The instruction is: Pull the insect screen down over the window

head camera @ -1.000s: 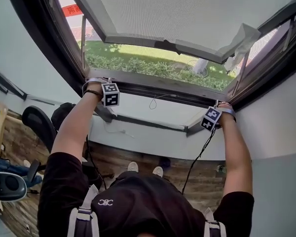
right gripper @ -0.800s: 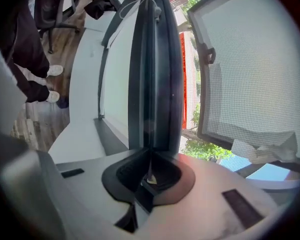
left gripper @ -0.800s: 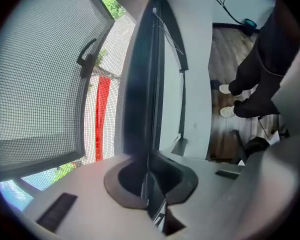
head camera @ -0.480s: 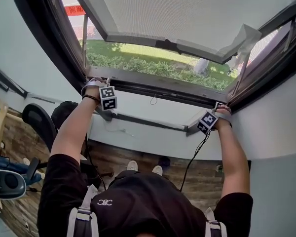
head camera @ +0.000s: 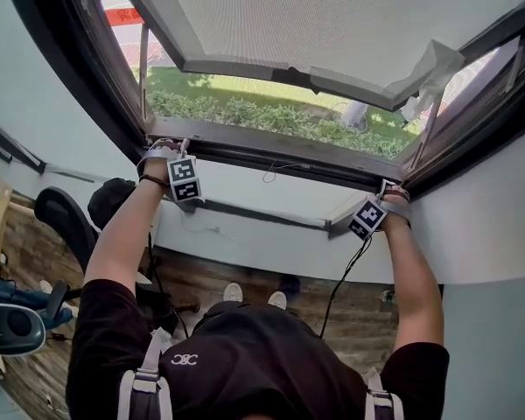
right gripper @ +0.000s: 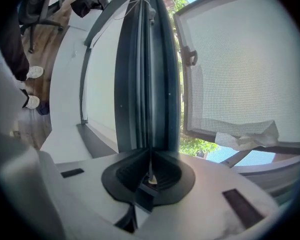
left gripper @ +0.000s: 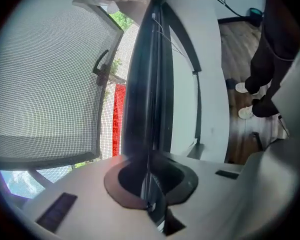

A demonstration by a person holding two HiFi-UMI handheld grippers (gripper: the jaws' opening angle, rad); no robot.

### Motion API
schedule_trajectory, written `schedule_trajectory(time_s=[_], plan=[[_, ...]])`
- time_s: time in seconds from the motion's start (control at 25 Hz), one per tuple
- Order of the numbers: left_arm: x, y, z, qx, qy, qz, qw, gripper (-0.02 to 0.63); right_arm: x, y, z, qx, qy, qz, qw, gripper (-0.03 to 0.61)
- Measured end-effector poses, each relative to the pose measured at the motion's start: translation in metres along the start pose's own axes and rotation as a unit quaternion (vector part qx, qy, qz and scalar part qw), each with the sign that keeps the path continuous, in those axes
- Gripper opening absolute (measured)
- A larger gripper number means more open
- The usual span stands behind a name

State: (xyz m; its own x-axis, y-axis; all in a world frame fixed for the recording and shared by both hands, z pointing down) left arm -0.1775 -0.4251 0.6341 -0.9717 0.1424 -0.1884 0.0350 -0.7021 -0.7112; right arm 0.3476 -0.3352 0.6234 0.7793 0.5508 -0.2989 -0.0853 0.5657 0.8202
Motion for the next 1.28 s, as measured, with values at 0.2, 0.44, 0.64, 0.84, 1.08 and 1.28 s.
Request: schedule_trajectory(time_s=[0.2,0.44,0.64,0.84,1.08,1.28], plan=[[-0.001,0.006,-0.002,0.028,0.004,0.004,0.9996,0.02,0.001,-0.005,-0.001,-0.016,0.005,-0.009,1.0,0.021],[-0.007,-0.002,0.01,0.033,0.032,0.027,0.9986,0.015,-0.006,0.005,0.007,-0.029,0.041,-0.033,0.998,0.014],[-0.007,-0.004,0.01,0.038,0.045,0.05,0.997,0.015,-0.002,0.001,-0.003,-0.079,0.015,-0.054,0.995,0.018],[-0.008,-0.004,0.01,0.062,0.049,0.078,0.9939,0.018,-0.006,0.0,0.001,-0.094,0.014,-0.065,0.993,0.018],[-0.005,0.001,0.008,0.072,0.011,0.05,0.9961,0.018,-0.002,-0.007,-0.005,-0.091,0.01,-0.069,0.993,0.025],[0.0,0.004,0.001,0.026,-0.009,0.014,0.9995,0.017,0.0,0.001,0.005,0.036,0.029,-0.055,0.997,0.037]])
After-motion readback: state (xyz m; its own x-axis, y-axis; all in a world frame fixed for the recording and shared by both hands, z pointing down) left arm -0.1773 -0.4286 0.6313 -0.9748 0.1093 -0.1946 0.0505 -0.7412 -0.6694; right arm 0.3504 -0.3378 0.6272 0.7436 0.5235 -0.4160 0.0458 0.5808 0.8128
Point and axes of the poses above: the fingertips, and each gripper's own axes: z forward along the fingers, y to its left, x out of its underside, the point moved 6 cm from there along -z, backward along the fingers, and after that the axes turned 10 degrees about y, right-handed, at the moved point
